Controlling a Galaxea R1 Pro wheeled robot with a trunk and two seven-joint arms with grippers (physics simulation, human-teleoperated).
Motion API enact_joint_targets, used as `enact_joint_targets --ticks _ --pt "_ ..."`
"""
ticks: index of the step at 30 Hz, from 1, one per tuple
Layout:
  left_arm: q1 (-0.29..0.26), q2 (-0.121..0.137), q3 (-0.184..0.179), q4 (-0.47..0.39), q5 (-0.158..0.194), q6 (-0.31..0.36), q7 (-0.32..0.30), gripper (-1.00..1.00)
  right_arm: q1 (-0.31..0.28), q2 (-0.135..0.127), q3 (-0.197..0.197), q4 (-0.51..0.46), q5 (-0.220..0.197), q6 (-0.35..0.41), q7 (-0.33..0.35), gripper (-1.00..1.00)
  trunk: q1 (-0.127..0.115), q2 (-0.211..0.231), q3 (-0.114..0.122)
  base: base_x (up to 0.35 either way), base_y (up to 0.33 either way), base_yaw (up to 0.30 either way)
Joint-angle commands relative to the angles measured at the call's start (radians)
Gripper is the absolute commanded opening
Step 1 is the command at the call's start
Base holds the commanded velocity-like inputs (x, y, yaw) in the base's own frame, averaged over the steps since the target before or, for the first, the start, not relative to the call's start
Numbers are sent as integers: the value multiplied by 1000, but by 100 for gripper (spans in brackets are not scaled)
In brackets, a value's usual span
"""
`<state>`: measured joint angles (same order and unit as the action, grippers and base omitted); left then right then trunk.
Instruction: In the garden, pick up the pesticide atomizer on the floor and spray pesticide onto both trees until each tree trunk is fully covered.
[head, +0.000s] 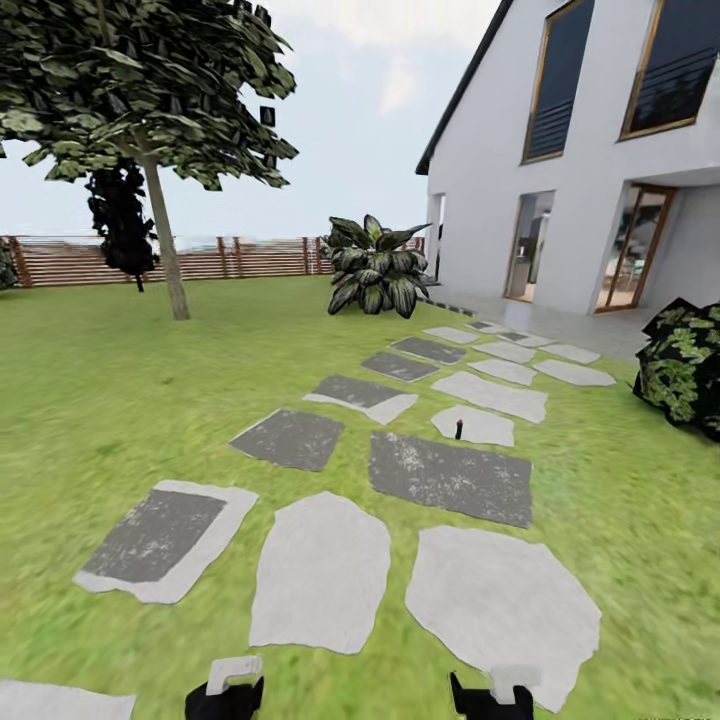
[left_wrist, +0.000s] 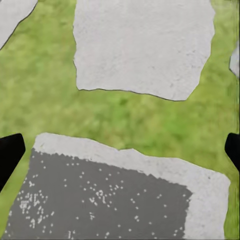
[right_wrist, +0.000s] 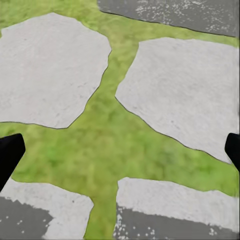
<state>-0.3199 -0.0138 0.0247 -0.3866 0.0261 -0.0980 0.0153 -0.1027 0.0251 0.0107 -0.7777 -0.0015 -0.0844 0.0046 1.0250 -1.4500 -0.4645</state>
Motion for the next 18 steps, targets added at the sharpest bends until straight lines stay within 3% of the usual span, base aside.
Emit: enact_joint_targets --ticks 1,18 --pt "0 -1 0 0 0 0 0 100 0 0 0 0 0 0 0 100 0 0 0 278 -165 -171" --pt "0 0 1 0 0 0 0 100 0 1 0 1 0 0 0 100 0 0 0 278 -166 -25"
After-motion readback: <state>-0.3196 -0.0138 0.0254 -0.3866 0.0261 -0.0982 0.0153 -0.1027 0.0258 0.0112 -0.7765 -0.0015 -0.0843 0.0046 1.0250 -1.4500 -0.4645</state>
